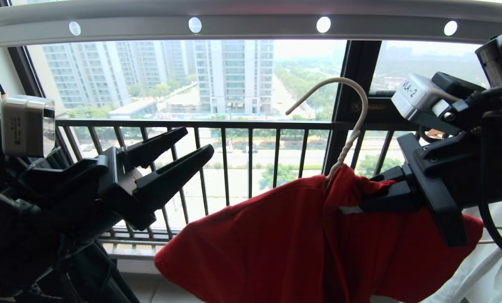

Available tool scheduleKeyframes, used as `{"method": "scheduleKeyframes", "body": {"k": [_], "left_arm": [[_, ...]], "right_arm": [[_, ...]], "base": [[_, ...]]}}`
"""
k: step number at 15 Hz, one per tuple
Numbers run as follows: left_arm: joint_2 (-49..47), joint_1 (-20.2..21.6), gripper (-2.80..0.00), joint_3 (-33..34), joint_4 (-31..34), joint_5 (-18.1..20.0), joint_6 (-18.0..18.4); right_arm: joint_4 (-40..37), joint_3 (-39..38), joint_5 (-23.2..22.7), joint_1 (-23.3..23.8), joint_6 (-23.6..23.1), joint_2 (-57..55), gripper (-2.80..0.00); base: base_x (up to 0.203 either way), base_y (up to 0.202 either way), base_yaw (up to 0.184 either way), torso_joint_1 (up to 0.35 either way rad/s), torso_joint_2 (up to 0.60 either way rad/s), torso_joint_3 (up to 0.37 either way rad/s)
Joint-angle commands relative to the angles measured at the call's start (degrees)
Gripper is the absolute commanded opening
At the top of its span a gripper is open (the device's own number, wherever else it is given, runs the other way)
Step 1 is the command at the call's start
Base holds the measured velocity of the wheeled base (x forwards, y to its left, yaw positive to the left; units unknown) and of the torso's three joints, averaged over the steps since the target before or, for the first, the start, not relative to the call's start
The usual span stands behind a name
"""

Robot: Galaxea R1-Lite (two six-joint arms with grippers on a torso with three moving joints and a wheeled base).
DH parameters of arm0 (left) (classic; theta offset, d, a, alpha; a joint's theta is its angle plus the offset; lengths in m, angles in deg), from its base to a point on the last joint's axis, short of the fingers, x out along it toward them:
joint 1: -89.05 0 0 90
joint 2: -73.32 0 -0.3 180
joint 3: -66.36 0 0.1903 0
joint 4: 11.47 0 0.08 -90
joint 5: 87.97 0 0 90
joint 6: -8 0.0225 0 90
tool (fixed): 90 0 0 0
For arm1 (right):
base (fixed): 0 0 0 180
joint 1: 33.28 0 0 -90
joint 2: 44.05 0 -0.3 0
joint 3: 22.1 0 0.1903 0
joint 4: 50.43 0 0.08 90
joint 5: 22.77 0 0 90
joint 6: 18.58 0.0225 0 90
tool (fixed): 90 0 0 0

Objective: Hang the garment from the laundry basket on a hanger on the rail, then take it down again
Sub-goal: Hang the clothes rack on the clothesline

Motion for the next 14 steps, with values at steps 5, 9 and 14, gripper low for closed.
{"method": "scheduleKeyframes", "body": {"k": [5,9,14], "left_arm": [[17.50,3.84,-2.80,-8.29,30.25,0.01,1.28],[18.94,4.87,-2.80,-14.00,39.87,-0.46,1.09],[19.92,6.01,-2.80,-18.31,46.79,-4.44,1.14]], "right_arm": [[8.81,-4.72,5.21,-0.08,18.17,4.47,-2.80],[18.34,-6.11,11.77,-2.83,25.68,2.76,-2.80],[28.51,-6.03,26.07,-7.56,29.11,-0.69,-2.80]], "base": [[0.000,0.000,0.000,0.000,0.00,0.000],[0.000,0.000,0.000,0.000,0.00,0.000],[0.000,0.000,0.000,0.000,0.00,0.000]]}}
